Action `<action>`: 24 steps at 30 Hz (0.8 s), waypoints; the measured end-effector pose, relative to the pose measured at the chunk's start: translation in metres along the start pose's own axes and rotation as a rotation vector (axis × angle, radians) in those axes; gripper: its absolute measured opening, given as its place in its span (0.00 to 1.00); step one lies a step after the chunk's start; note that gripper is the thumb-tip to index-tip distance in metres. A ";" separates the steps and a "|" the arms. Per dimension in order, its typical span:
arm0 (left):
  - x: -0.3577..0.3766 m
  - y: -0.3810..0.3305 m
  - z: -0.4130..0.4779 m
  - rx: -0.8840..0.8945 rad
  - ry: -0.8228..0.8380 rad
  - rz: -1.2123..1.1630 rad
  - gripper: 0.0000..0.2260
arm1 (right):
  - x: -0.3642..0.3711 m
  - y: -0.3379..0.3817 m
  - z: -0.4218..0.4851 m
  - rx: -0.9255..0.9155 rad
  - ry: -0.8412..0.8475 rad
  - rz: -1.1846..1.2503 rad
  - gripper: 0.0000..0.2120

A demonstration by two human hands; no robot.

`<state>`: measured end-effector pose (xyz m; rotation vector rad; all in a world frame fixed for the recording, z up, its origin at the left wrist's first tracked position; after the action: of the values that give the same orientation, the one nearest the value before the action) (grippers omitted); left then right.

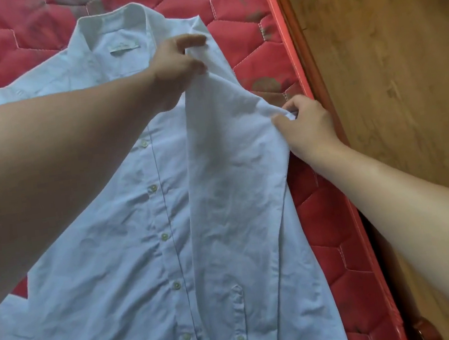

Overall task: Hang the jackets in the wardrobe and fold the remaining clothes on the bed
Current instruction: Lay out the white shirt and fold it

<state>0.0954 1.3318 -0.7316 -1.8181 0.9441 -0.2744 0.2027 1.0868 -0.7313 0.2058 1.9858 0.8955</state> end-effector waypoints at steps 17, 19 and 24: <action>-0.002 0.039 -0.049 -0.054 0.043 -0.095 0.20 | 0.042 0.087 0.048 -0.220 -0.018 -0.376 0.11; -0.001 0.047 -0.057 -0.060 0.066 -0.170 0.22 | 0.034 0.077 0.059 -0.149 -0.038 -0.355 0.13; -0.011 0.061 -0.085 0.026 -0.026 -0.017 0.24 | 0.039 0.102 0.027 -0.481 -0.103 -0.592 0.23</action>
<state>0.0099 1.2714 -0.7430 -1.8027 0.9030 -0.2721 0.1820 1.1923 -0.6987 -0.5704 1.5430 0.9066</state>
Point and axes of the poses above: each hand's wrist, its own z-axis towards the middle knuckle, its own x-axis out of the palm, y = z × x, the point moved 10 cm from there along z, towards the middle knuckle, and after that the axes turned 4 degrees about -y, right-handed, at the moved point
